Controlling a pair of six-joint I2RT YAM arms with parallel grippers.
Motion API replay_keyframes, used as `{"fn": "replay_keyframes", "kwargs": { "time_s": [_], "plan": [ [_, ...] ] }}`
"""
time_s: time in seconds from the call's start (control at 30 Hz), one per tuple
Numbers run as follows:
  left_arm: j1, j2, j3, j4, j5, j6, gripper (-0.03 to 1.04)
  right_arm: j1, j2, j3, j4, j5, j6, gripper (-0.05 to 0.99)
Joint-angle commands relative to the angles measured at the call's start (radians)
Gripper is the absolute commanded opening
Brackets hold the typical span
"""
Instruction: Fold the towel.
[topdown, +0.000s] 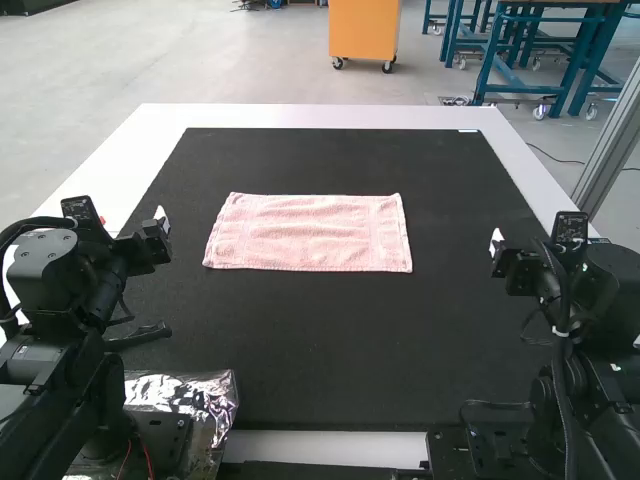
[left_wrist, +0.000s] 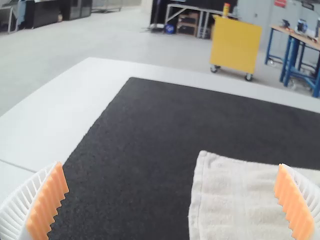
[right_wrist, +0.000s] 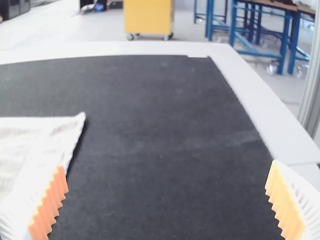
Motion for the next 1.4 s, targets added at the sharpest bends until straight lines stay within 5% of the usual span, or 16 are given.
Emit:
{"fn": "replay_keyframes", "kwargs": {
  "time_s": [0.0, 0.53, 0.57, 0.63, 0.67, 0.7, 0.77, 0.8, 0.9, 1.03, 1.1, 1.23, 1.37],
  "plan": [
    [0.009, -0.004, -0.006, 0.005, -0.01, -0.01, 0.97, -0.008, -0.01, -0.007, -0.002, -0.009, -0.007, 0.91],
    [0.004, -0.004, -0.006, 0.01, -0.01, -0.004, 0.97, -0.008, -0.01, -0.007, -0.001, -0.009, -0.013, 0.91],
    [0.004, -0.004, -0.006, 0.014, -0.008, 0.011, 0.97, -0.008, -0.01, -0.007, 0.007, -0.008, -0.023, 0.91],
    [0.003, -0.004, -0.006, 0.04, -0.008, 0.151, 0.97, -0.007, -0.01, -0.007, 0.047, -0.006, -0.053, 0.91],
    [0.003, -0.004, -0.006, 0.048, -0.008, 0.22, 0.97, -0.01, -0.01, -0.009, 0.067, -0.006, -0.079, 0.91],
    [0.003, -0.004, -0.006, 0.059, -0.008, 0.228, 0.97, -0.011, -0.01, -0.007, 0.096, -0.006, -0.162, 0.91],
    [0.006, -0.004, -0.006, 0.083, -0.008, 0.246, 0.97, -0.007, -0.01, -0.007, 0.098, -0.019, -0.464, 0.91],
    [0.004, -0.004, -0.006, 0.105, -0.008, 0.264, 0.97, -0.007, -0.01, -0.007, 0.101, -0.031, -0.542, 0.91],
    [0.001, -0.004, -0.006, 0.171, -0.008, 0.297, 0.97, -0.002, -0.01, -0.007, 0.141, -0.035, -0.537, 0.91],
    [0.0, -0.002, -0.006, 0.235, -0.008, 0.441, 0.96, -0.007, -0.01, -0.007, 0.228, -0.008, -0.543, 0.91],
    [0.0, -0.004, -0.006, 0.252, 0.058, 0.521, 0.96, -0.016, -0.01, -0.007, 0.289, 0.031, -0.507, 0.91],
    [0.0, -0.001, 0.024, 0.346, 0.072, 0.539, 0.96, -0.025, 0.012, 0.07, 0.351, 0.041, -0.418, 0.91],
    [-0.003, 0.091, 0.166, 0.313, 0.079, 0.547, 0.95, -0.027, 0.185, 0.245, 0.348, 0.046, -0.264, 0.91]
  ]
}}
